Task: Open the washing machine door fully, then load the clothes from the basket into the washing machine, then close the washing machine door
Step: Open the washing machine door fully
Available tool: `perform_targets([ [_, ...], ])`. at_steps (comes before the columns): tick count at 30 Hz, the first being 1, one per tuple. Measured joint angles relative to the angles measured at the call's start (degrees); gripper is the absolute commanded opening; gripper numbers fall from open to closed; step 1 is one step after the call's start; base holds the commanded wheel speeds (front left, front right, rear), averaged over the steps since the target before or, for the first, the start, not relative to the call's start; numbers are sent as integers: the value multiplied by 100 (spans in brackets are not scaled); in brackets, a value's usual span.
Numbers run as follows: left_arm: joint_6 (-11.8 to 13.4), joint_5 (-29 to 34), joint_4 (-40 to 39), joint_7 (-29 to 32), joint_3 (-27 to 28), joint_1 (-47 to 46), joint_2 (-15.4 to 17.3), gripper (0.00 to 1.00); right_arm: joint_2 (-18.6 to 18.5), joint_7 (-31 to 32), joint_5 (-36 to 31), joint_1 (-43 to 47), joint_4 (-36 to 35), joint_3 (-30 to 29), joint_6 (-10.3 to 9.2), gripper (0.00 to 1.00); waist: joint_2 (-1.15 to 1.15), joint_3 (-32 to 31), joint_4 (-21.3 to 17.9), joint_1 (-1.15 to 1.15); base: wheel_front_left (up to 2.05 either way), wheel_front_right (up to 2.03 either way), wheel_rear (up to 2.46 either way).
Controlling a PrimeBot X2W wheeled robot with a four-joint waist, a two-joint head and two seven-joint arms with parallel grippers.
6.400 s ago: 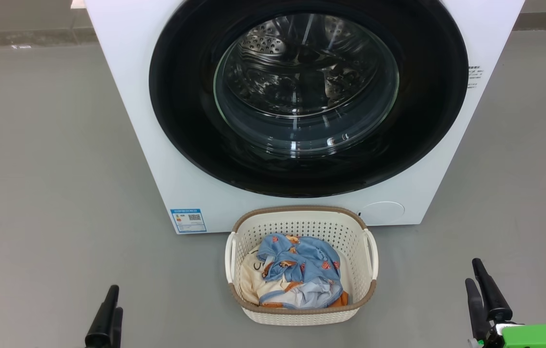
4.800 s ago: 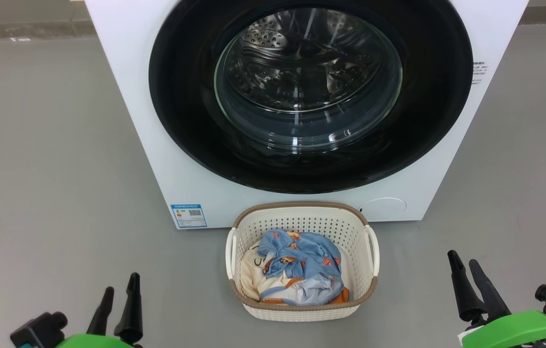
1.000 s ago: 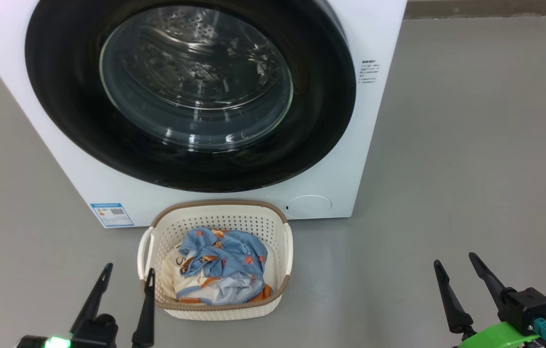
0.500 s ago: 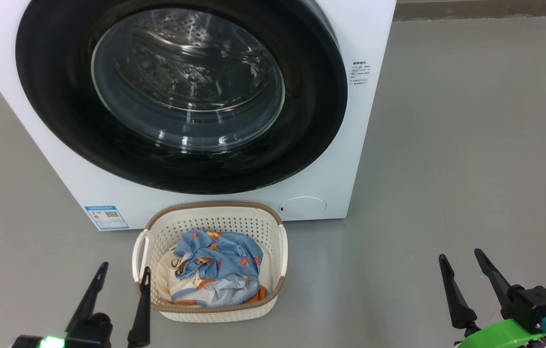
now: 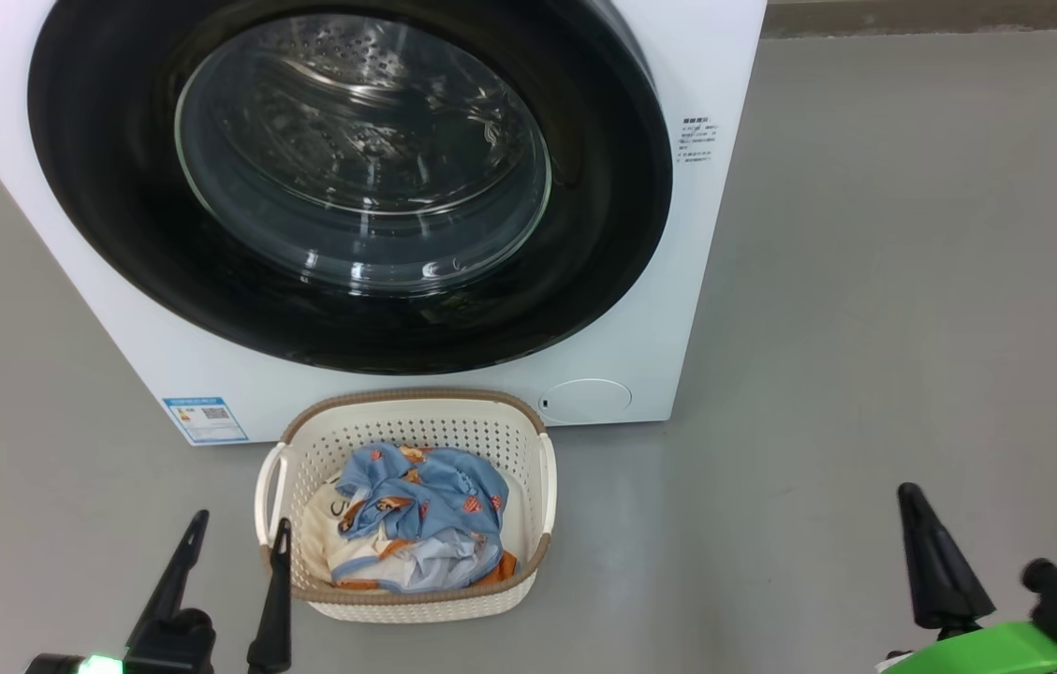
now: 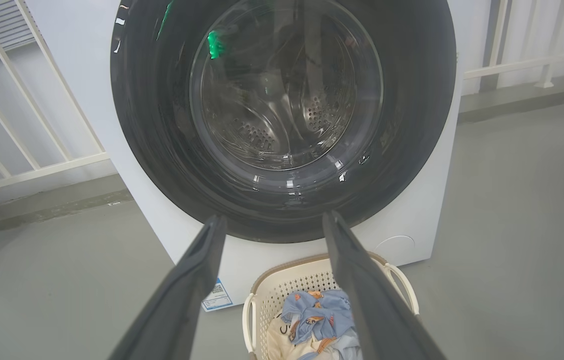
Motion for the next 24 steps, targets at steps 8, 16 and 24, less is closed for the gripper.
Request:
perform_targets([
  [8, 0, 9, -32, 0, -2, 15, -51, 100, 162, -3, 2273, -7, 99, -467, 0, 0, 0, 44, -1, 0, 0, 0, 0],
  [16, 0, 8, -94, 0, 4, 140, -78, 100, -3, -5, 4756, -137, 312, -633, 0, 0, 0, 78, 12, 0, 0, 0, 0],
  [24, -37, 8, -210, 0, -52, 280, -148, 100, -638, 265, 6717, -564, 550, -798, 0, 0, 0, 222, 3, 0, 0, 0, 0],
])
